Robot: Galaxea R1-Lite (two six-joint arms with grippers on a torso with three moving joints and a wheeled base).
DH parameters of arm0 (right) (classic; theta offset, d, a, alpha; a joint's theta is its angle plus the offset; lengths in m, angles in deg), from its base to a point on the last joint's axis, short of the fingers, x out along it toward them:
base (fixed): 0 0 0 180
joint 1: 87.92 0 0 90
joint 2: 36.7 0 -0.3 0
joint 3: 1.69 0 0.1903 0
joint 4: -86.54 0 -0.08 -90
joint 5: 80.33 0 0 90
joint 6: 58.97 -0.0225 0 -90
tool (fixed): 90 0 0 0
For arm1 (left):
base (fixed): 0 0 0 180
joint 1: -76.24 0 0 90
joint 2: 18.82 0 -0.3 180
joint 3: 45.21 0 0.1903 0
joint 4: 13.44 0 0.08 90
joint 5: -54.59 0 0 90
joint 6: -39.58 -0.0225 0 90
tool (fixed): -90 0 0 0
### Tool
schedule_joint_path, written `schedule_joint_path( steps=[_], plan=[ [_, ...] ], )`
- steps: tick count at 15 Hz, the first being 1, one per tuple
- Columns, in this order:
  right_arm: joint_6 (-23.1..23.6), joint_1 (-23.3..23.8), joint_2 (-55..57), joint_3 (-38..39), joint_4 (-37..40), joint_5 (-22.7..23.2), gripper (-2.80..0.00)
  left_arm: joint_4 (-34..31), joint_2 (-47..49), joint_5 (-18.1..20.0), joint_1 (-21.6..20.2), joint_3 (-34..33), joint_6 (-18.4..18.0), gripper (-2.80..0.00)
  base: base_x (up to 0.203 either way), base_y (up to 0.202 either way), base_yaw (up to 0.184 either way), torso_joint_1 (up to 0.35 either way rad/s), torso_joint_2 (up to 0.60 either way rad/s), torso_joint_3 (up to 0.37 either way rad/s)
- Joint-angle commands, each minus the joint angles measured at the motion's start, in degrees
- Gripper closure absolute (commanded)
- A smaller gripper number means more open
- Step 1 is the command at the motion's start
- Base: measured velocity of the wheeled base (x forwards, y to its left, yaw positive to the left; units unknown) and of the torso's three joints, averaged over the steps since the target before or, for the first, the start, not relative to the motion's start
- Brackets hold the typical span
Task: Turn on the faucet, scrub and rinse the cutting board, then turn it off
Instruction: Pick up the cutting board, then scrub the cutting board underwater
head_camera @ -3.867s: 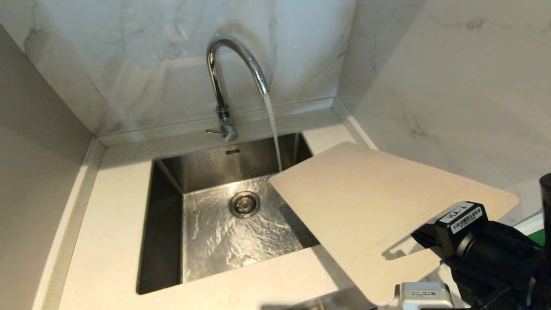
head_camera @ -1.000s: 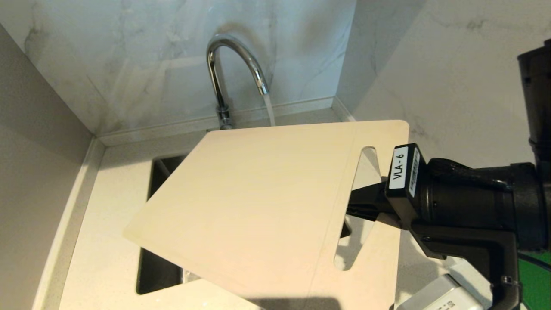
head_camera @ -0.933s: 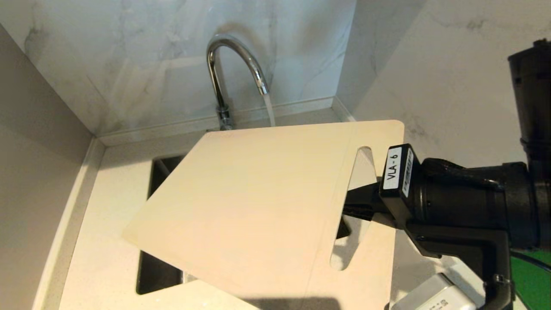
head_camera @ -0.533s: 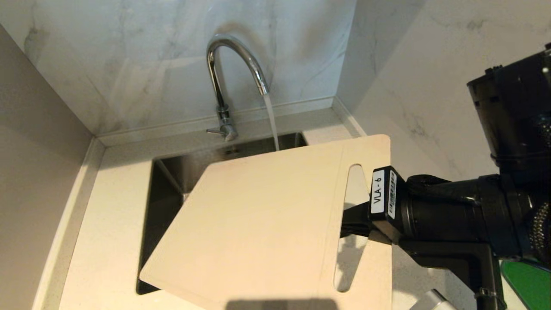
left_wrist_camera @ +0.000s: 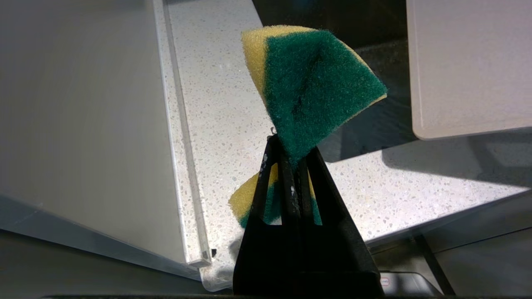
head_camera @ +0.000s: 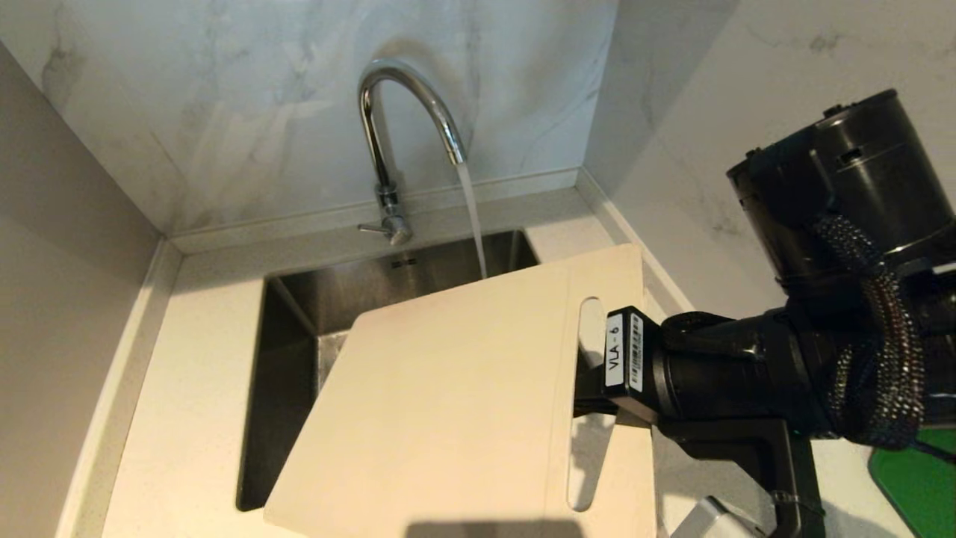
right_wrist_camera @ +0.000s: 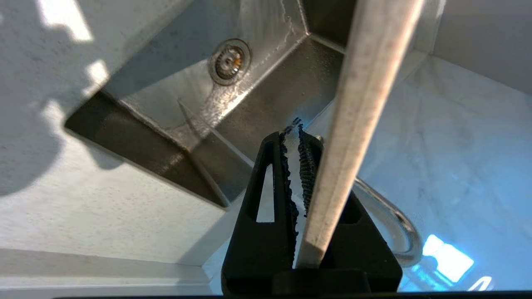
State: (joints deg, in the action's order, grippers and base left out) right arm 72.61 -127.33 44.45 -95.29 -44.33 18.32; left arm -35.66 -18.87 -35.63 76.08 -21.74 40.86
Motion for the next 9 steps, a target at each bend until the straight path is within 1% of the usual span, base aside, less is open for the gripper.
schedule_joint_path(
  steps=[1,2,4,5,8,9],
  plan=[
    [2.50,0.00,3.09,-4.49,1.97,-1.32,0.00,0.01,0.04,-0.04,-0.02,-0.01,0.04,0.00,0.000,0.000,0.000,0.000,0.00,0.000],
    [4.05,0.00,3.74,-7.18,4.05,-3.49,0.00,0.00,0.05,-0.04,-0.02,-0.01,0.04,0.00,0.000,0.000,0.000,0.000,0.00,0.000],
    [5.72,-0.01,5.42,-10.73,6.95,-5.58,0.00,0.00,-0.04,-0.04,-0.02,-0.01,0.04,0.00,0.000,0.000,0.000,0.000,0.00,0.000],
    [5.95,-0.03,6.43,-11.54,7.30,-5.72,0.00,0.00,-0.04,-0.04,-0.02,-0.01,0.04,0.00,0.000,0.000,0.000,0.000,0.00,0.000],
    [9.25,-0.09,9.44,-15.33,7.36,-5.83,0.00,0.00,-0.04,-0.04,-0.02,-0.01,0.04,0.00,0.000,0.000,0.000,0.000,0.00,0.000],
    [9.55,-0.30,10.40,-16.26,7.37,-5.83,0.00,0.00,0.04,-0.04,-0.02,-0.01,0.04,0.00,0.000,0.000,0.000,0.000,0.00,0.000]
  ],
)
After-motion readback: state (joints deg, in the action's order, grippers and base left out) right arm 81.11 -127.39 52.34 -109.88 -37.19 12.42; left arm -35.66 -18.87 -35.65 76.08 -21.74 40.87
